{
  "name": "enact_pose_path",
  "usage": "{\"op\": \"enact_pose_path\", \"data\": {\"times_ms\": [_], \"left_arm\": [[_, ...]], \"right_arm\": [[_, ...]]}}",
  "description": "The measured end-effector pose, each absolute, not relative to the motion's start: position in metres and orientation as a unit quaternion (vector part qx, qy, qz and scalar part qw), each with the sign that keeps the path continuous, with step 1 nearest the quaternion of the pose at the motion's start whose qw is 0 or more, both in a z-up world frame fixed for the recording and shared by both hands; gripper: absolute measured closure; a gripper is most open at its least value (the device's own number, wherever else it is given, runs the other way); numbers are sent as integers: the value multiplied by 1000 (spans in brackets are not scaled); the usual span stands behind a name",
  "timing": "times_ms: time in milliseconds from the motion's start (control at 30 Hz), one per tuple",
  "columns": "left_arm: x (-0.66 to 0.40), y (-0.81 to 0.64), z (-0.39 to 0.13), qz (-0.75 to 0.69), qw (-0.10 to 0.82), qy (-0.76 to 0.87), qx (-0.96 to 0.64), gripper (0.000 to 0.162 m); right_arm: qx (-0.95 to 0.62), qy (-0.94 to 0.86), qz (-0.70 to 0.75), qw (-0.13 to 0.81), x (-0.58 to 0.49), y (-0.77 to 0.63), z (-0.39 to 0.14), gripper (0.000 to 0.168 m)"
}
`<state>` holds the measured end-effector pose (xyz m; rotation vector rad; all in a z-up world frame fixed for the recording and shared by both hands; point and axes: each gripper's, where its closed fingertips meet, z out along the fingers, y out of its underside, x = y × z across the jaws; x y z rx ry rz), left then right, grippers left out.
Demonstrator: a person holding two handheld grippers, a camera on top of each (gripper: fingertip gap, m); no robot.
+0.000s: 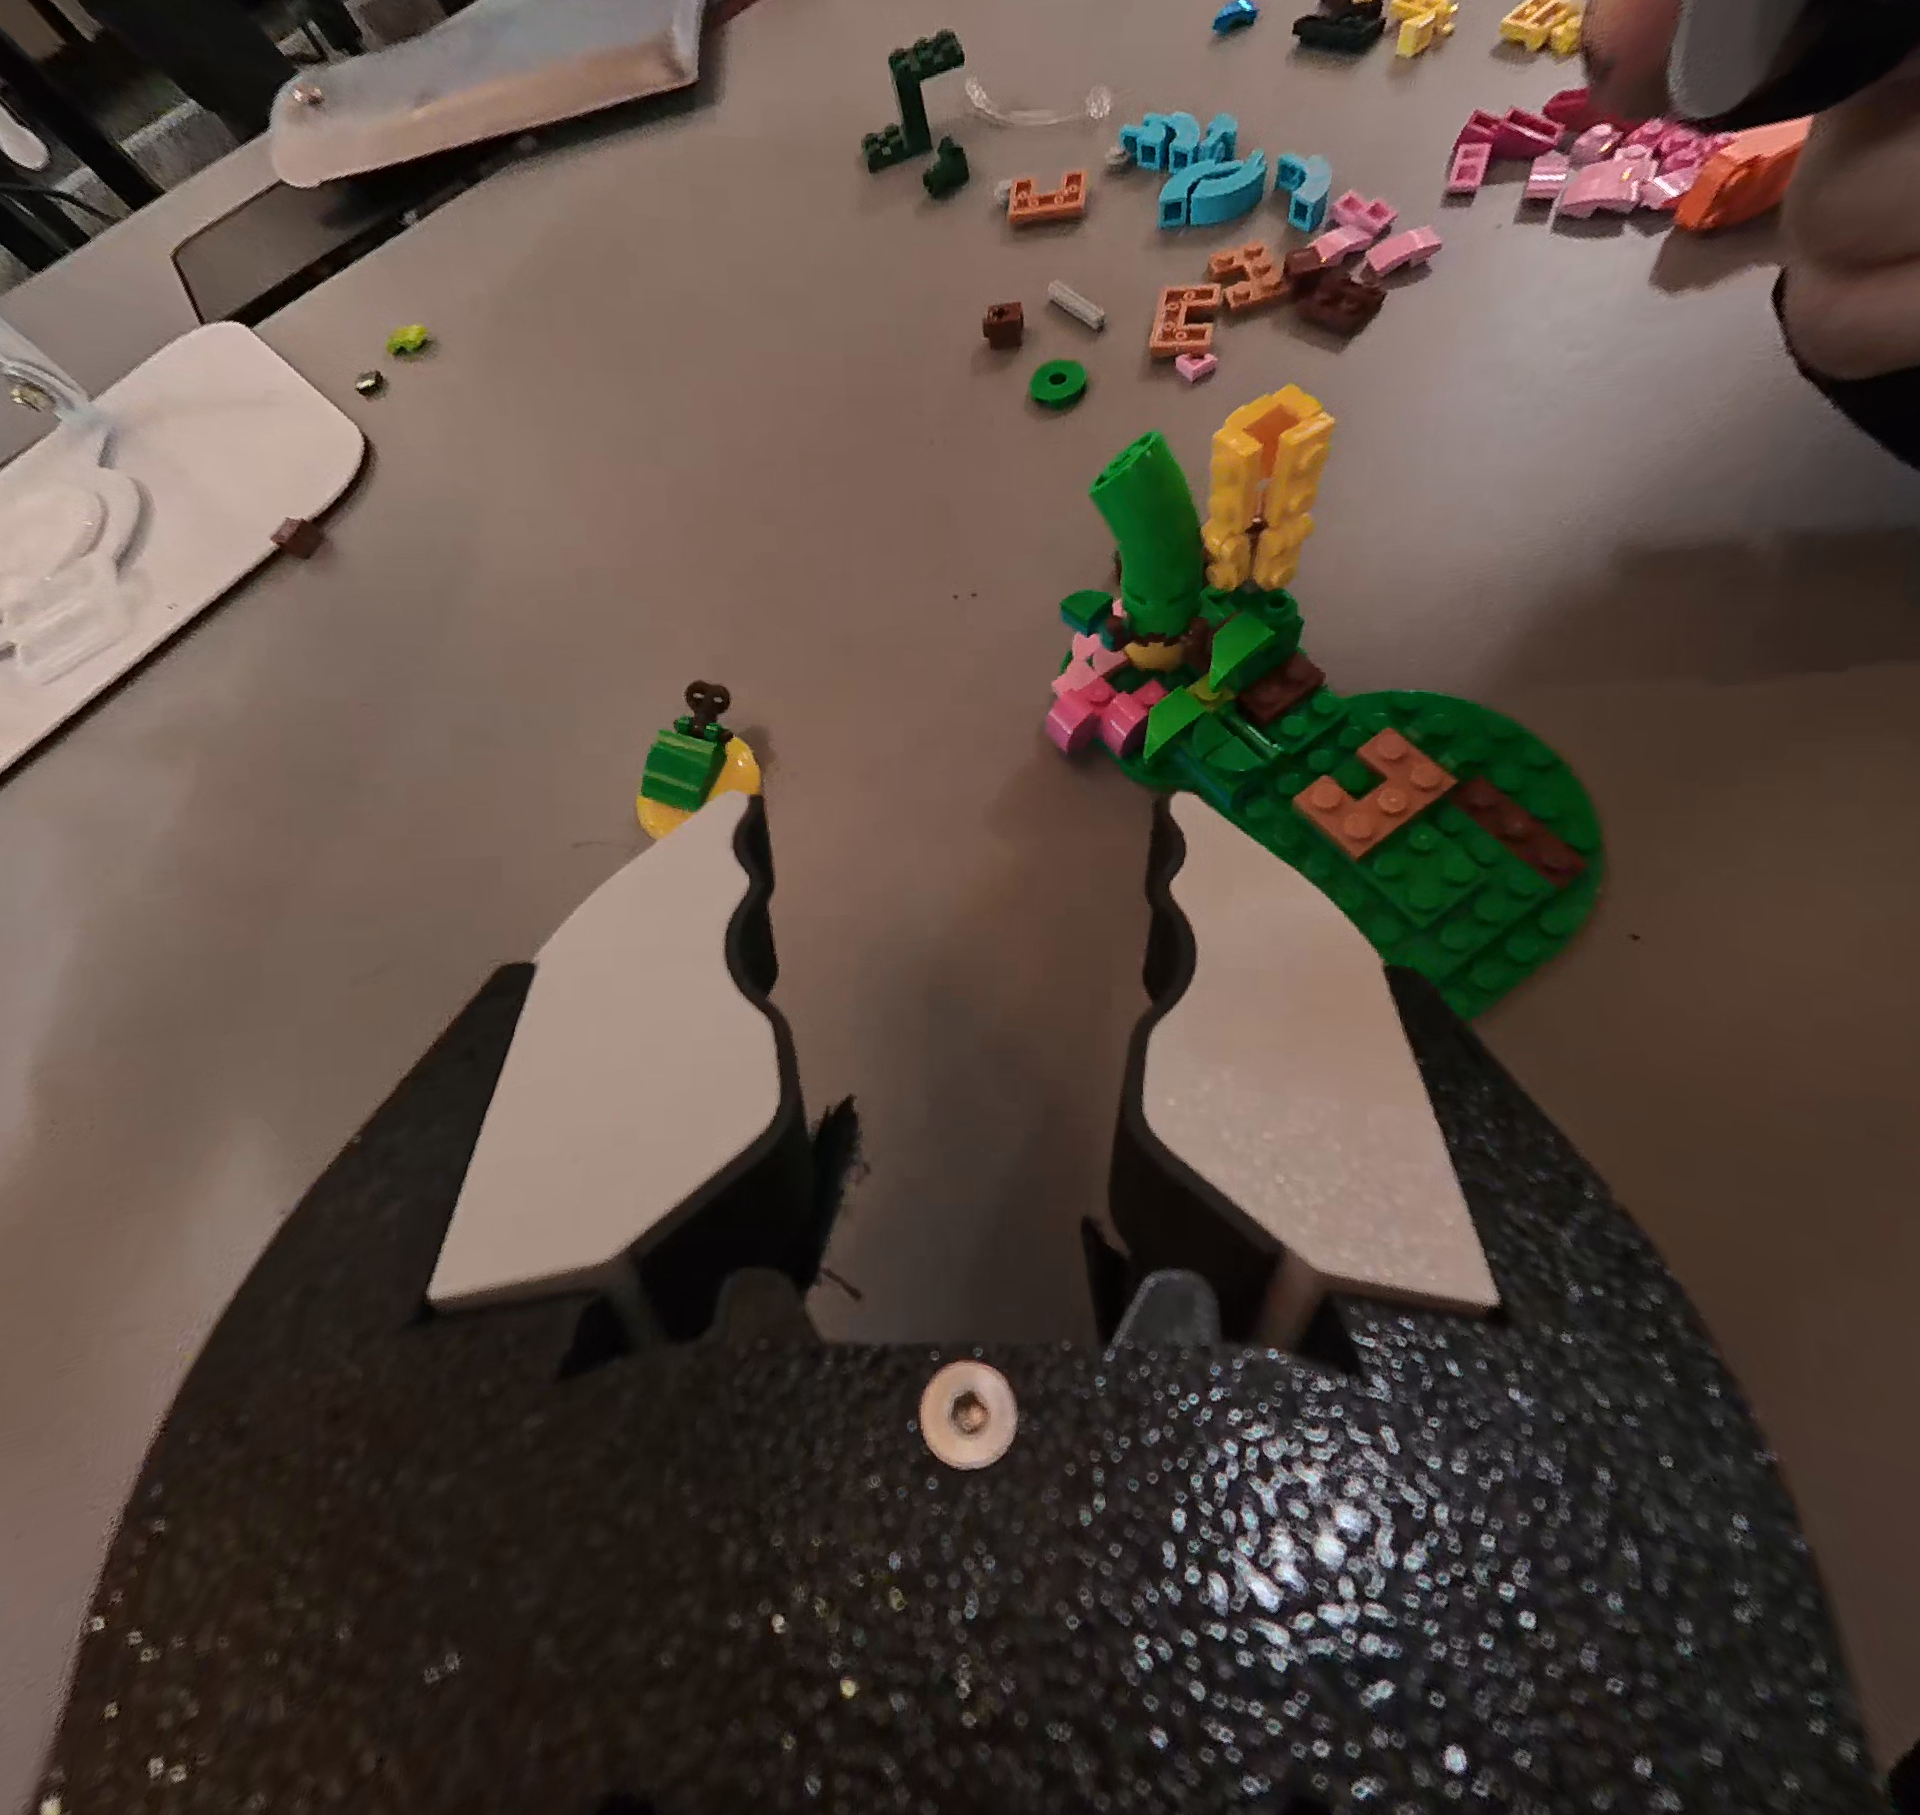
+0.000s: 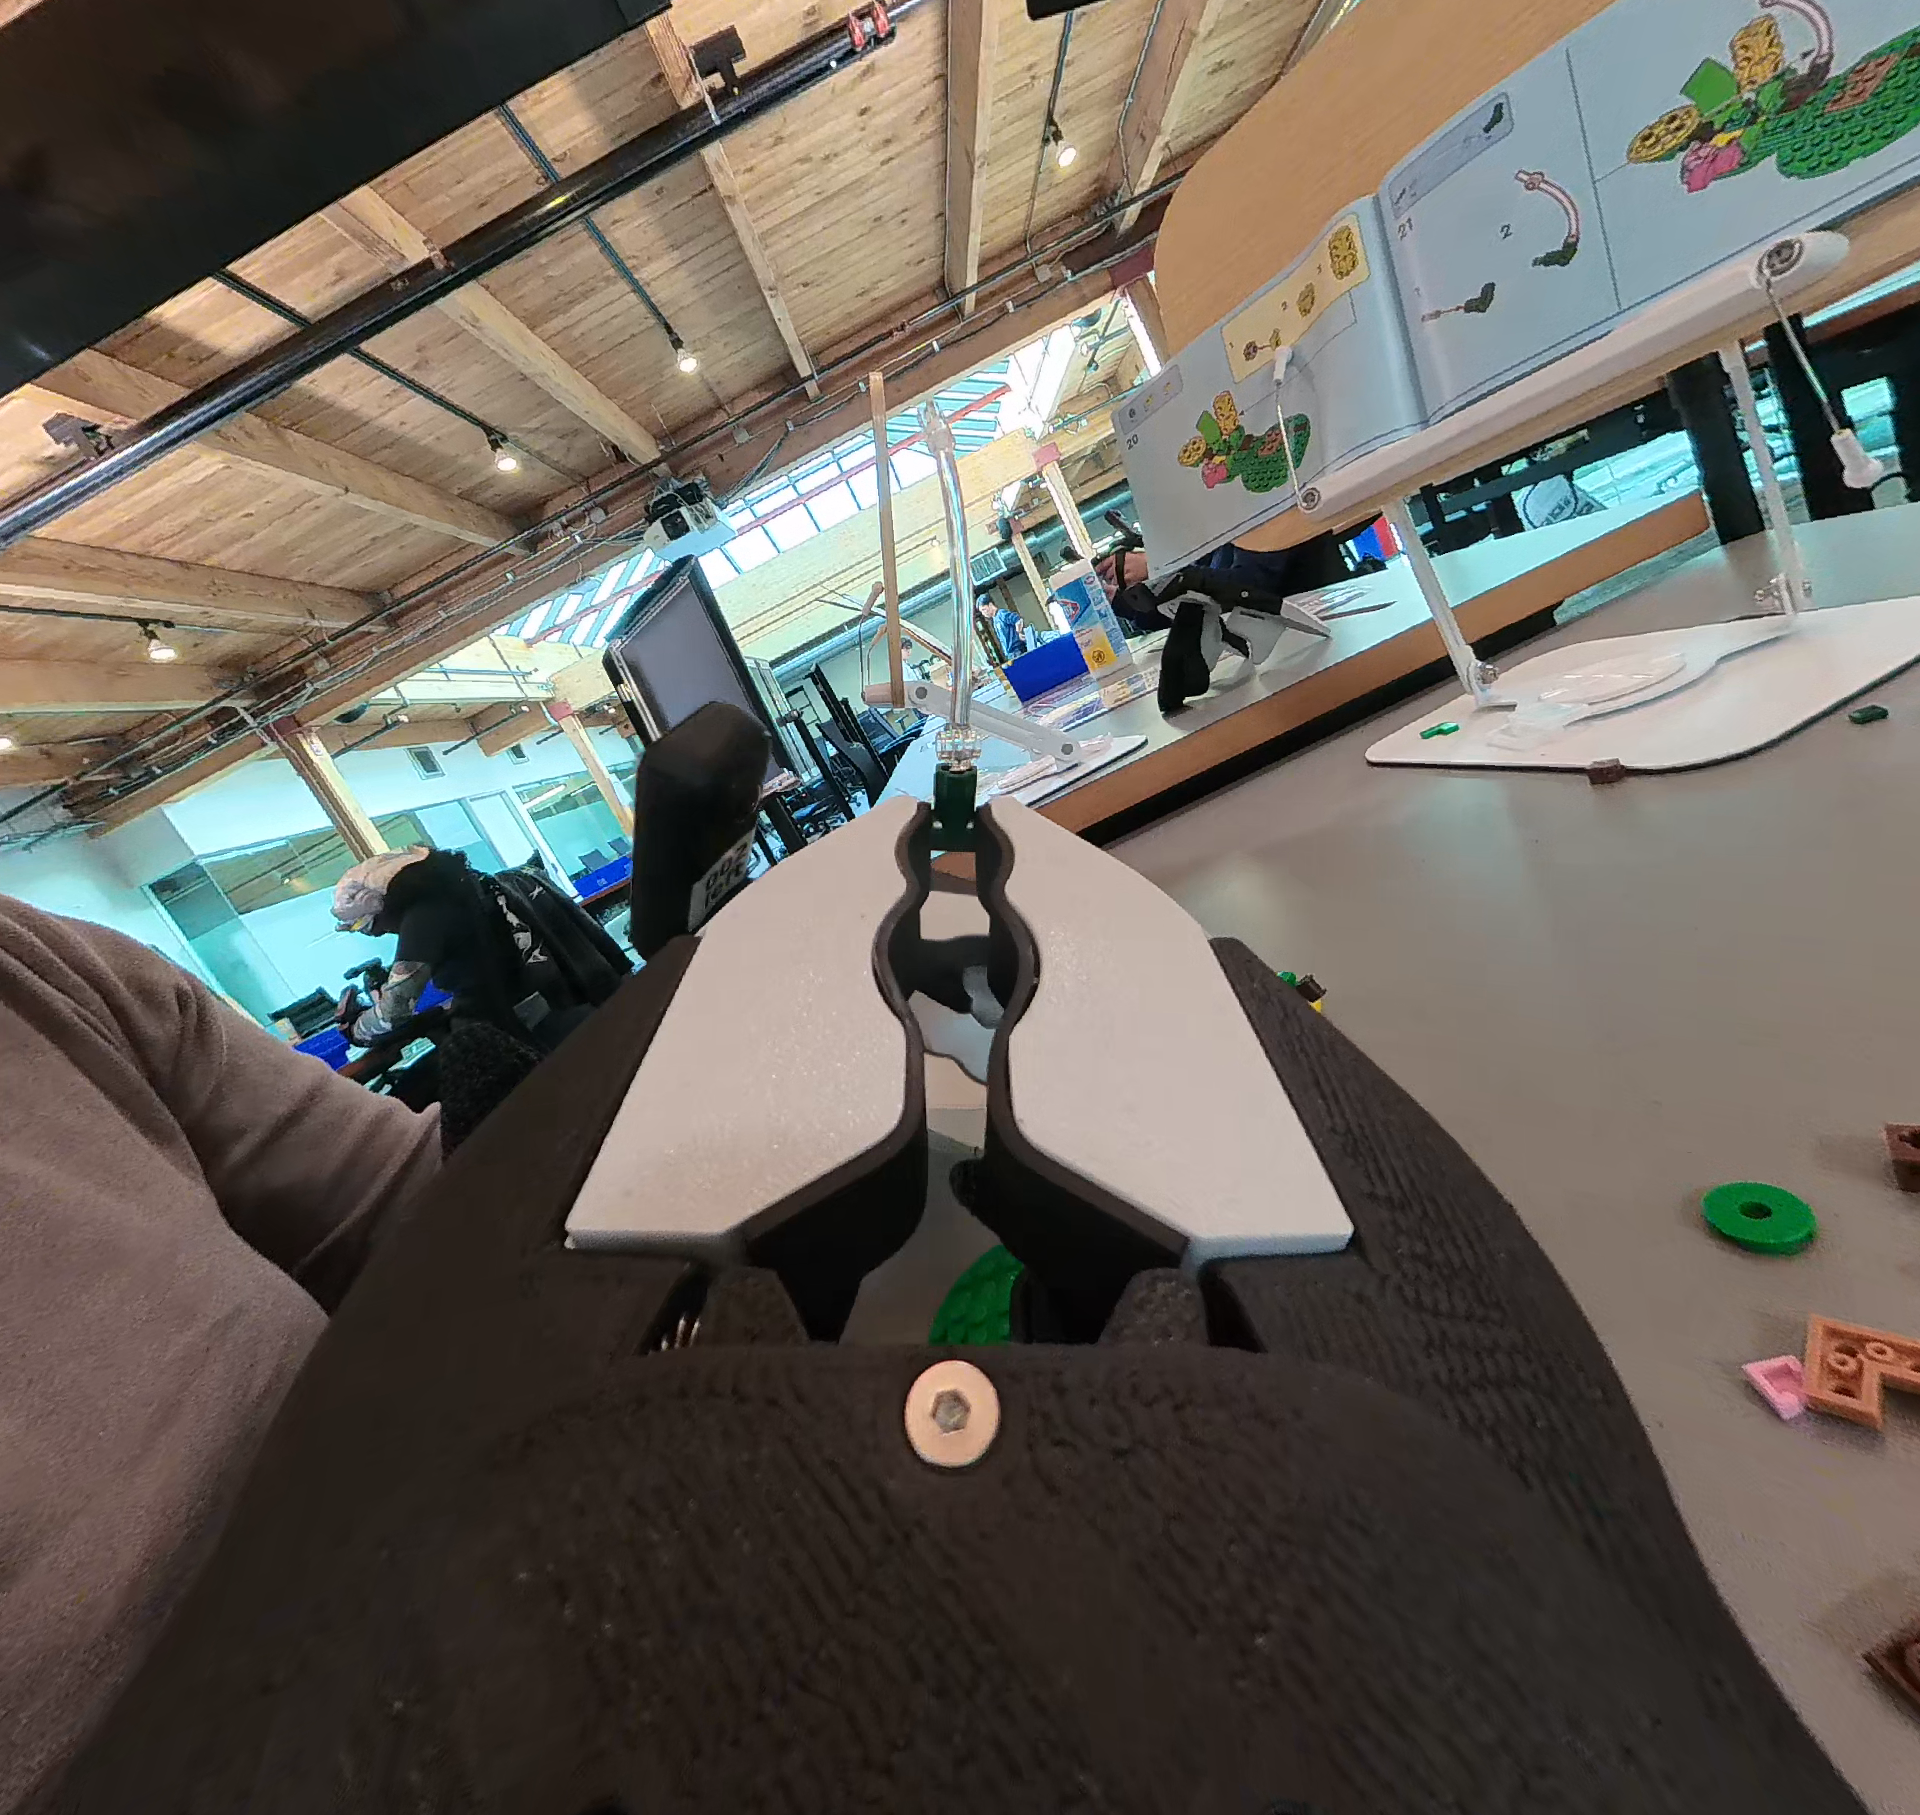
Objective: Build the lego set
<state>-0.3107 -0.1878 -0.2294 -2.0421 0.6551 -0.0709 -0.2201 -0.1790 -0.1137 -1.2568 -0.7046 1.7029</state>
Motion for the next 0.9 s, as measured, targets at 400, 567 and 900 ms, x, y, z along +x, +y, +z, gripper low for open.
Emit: {"op": "enact_pose_path", "data": {"times_ms": [400, 567, 900], "left_arm": [[-304, -193, -240, -52, 451, 294, -841, 94], [-303, -194, -240, -60, 448, 295, -842, 97], [-300, -196, -243, -65, 439, 300, -845, 98]], "right_arm": [[-506, -286, 685, 438, -221, -180, -114, 163], [-508, -286, 683, 441, -221, -180, -115, 163], [-509, -290, 683, 437, -223, -181, -116, 163]]}}
